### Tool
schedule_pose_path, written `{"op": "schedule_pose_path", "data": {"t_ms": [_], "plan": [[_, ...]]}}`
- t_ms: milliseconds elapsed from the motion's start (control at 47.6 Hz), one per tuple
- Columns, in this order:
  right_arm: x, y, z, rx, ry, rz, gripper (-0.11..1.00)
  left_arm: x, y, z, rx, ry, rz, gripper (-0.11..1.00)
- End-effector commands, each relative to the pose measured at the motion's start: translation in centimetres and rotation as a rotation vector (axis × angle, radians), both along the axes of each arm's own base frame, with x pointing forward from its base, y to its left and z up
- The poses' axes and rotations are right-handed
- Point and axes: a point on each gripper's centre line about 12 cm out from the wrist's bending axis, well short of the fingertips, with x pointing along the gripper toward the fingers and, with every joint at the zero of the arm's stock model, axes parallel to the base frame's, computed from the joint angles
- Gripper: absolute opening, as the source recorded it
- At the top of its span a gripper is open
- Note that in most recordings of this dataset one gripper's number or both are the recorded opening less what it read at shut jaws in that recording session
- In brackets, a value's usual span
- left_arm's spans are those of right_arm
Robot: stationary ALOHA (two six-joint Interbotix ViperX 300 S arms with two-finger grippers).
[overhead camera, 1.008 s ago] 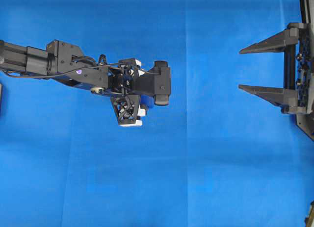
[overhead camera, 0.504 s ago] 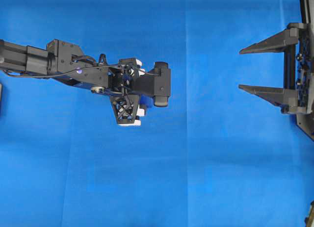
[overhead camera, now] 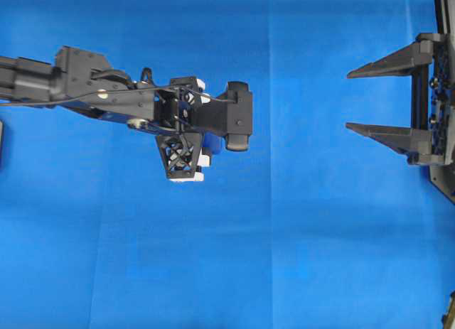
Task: Handover the blue block to the right arm after grasping it with the left arm, then place it in the designated position.
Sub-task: 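Close the left gripper on the blue cube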
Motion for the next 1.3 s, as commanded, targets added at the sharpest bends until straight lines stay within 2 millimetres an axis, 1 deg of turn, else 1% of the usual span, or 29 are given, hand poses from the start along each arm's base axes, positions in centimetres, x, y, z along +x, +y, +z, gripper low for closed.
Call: {"op": "schedule_pose_path", "data": {"t_ms": [0,189,357,525,693,924,1029,1281], "plan": [[0.3,0.0,1.3,-0.002,-0.032,-0.002,0.95,0.2,-0.5,4.3,0.000,-0.086,-0.008,0.49],[0.3,-0.1,1.5,-0.002,-0.038,-0.002,0.95,-0.2,-1.3,7.7,0.001,-0.104,-0.026,0.49],[0.3,-0.1,1.7,-0.001,-0.040,-0.002,0.95,-0.2,-1.9,9.9,-0.001,-0.072,-0.038,0.49],[0.3,-0.1,1.7,-0.001,-0.040,-0.002,0.95,-0.1,-2.5,12.5,0.000,-0.086,-0.055,0.49],[0.3,-0.1,1.7,-0.001,-0.041,-0.002,0.95,-0.7,-2.4,14.7,0.005,-0.087,-0.057,0.49],[0.3,-0.1,1.8,-0.001,-0.045,-0.002,0.95,-1.3,-2.1,16.7,0.006,-0.104,-0.053,0.49],[0.3,-0.1,1.8,-0.001,-0.045,-0.002,0.95,-1.3,-2.1,17.0,0.007,-0.109,-0.054,0.49],[0.3,-0.1,1.8,-0.001,-0.045,-0.002,0.95,-1.4,-2.1,16.9,0.009,-0.106,-0.053,0.49]]}}
